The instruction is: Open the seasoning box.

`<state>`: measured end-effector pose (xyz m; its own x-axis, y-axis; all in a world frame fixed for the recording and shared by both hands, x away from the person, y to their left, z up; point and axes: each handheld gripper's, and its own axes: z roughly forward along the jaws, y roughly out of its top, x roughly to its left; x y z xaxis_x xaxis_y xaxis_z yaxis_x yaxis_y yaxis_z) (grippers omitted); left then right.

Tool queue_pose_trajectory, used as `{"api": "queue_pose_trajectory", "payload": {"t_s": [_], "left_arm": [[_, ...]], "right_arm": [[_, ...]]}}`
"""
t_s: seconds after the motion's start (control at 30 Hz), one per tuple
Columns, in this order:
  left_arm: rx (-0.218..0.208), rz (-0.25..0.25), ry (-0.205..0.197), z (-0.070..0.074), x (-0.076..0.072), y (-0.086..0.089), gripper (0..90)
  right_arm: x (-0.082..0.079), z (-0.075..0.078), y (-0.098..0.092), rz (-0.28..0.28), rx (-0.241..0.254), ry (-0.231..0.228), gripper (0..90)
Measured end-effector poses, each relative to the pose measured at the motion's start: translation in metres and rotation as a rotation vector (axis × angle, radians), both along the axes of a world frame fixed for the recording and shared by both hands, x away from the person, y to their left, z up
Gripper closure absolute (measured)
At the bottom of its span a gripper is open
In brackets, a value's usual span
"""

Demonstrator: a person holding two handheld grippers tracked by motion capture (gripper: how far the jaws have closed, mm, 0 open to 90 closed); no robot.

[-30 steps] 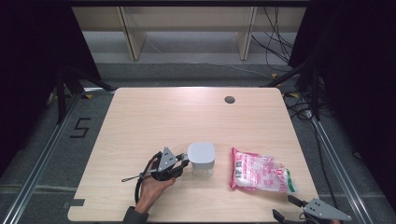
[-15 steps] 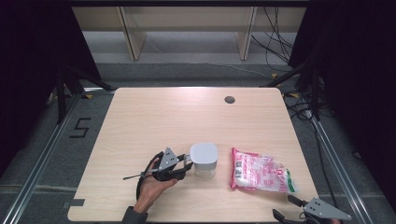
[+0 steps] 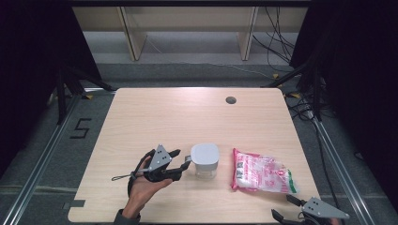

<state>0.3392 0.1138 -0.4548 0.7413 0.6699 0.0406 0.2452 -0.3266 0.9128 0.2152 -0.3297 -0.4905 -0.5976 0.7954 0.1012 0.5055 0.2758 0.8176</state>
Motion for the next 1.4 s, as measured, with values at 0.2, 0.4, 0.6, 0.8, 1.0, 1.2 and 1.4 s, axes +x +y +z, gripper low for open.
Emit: {"api": "queue_pose_trajectory", "payload": {"t_s": [0.2,0.4,0.6,0.8,1.0,1.2,1.4], "left_arm": [[0.012,0.02,-0.062,0.007,-0.002,-0.003,78.6],[-0.025,0.048,-0.11,0.016,-0.003,-0.008,84.0],[-0.061,0.02,-0.088,0.017,0.002,-0.015,88.2],[-0.069,0.009,-0.068,0.01,0.008,-0.021,89.3],[-0.101,-0.003,-0.031,0.007,0.009,-0.023,89.0],[-0.15,-0.005,-0.02,0.003,0.012,-0.019,88.7],[-0.16,0.0,-0.026,0.003,0.012,-0.019,88.6]], "right_arm": [[-0.002,0.0,0.003,-0.011,0.003,-0.009,22.8],[0.0,0.0,0.002,0.004,-0.023,-0.039,22.8],[-0.002,0.0,0.004,-0.013,0.006,-0.004,22.7],[0.0,0.0,0.005,-0.01,-0.002,-0.013,22.7],[-0.001,0.002,0.007,-0.017,0.015,-0.023,22.0],[0.006,0.003,0.018,-0.016,-0.005,-0.065,15.1],[0.018,0.012,0.047,0.098,-0.028,-0.125,30.1]]}}
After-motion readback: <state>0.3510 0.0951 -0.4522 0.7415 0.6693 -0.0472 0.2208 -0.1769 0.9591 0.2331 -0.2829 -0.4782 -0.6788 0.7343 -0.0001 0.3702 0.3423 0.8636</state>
